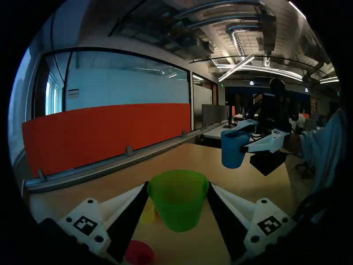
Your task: Pour water
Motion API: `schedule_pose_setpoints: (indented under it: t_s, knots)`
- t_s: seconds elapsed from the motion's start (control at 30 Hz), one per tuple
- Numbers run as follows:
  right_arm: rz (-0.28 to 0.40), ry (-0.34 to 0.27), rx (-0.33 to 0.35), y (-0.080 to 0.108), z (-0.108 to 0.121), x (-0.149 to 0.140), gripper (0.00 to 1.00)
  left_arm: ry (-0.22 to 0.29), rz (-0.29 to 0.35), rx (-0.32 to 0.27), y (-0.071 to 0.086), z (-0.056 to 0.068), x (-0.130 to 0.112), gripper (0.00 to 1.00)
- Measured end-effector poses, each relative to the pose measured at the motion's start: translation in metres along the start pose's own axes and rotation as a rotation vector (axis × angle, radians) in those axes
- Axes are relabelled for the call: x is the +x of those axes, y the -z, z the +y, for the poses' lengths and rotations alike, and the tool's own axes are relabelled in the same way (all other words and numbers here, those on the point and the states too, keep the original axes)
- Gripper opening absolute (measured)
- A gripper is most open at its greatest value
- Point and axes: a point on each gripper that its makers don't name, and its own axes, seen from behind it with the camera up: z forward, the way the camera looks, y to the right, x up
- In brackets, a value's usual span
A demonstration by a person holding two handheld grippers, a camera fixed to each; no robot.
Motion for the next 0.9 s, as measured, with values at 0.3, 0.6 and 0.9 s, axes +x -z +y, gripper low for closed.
schedule_pose_setpoints:
  t_s: [0.3, 0.6, 0.9]
  knots:
    - [0.008, 0.018, 0.008, -0.007, 0.000, 0.008, 0.90, -0.014, 0.013, -0.005, 0.001, 0.008, 0.002, 0.90]
    - [0.019, 0.050, 0.021, -0.016, 0.001, 0.021, 0.90, -0.030, 0.033, -0.002, 0.005, 0.013, 0.009, 0.90]
    - [0.028, 0.095, 0.038, -0.025, -0.002, 0.034, 0.90, -0.034, 0.050, -0.008, 0.006, 0.021, 0.013, 0.90]
